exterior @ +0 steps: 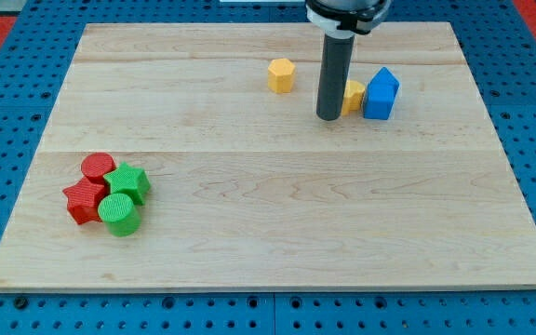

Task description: Push the yellow hexagon closer to yellow heart

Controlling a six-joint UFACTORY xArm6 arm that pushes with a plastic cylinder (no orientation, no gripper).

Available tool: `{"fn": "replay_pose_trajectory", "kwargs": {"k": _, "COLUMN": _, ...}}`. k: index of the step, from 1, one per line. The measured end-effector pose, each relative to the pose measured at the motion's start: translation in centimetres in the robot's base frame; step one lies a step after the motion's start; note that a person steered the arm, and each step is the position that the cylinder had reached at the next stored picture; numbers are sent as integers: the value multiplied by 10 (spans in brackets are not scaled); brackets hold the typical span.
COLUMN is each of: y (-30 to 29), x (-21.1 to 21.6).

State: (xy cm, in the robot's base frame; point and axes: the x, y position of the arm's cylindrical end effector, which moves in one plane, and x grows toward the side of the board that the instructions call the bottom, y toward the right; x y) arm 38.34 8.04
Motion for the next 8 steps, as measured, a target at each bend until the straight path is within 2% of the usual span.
{"fn": "replay_pose_trajectory", "kwargs": {"k": 2, "y": 35, "x": 0}}
{"fn": "replay_pose_trajectory", "kwargs": {"k": 3, "y": 15, "x": 23}}
{"fn": "replay_pose_trajectory", "kwargs": {"k": 4, "y": -44, "x": 33}}
{"fn": "replay_pose_trajectory", "kwargs": {"k": 5, "y": -97, "x": 10}}
{"fn": "replay_pose_trajectory", "kwargs": {"k": 6, "y": -110, "x": -51}}
{"fn": "replay_pose_trajectory", "kwargs": {"k": 7, "y": -109, "x": -83}}
{"fn": "replay_pose_trajectory", "kwargs": {"k": 8, "y": -99, "x": -84}}
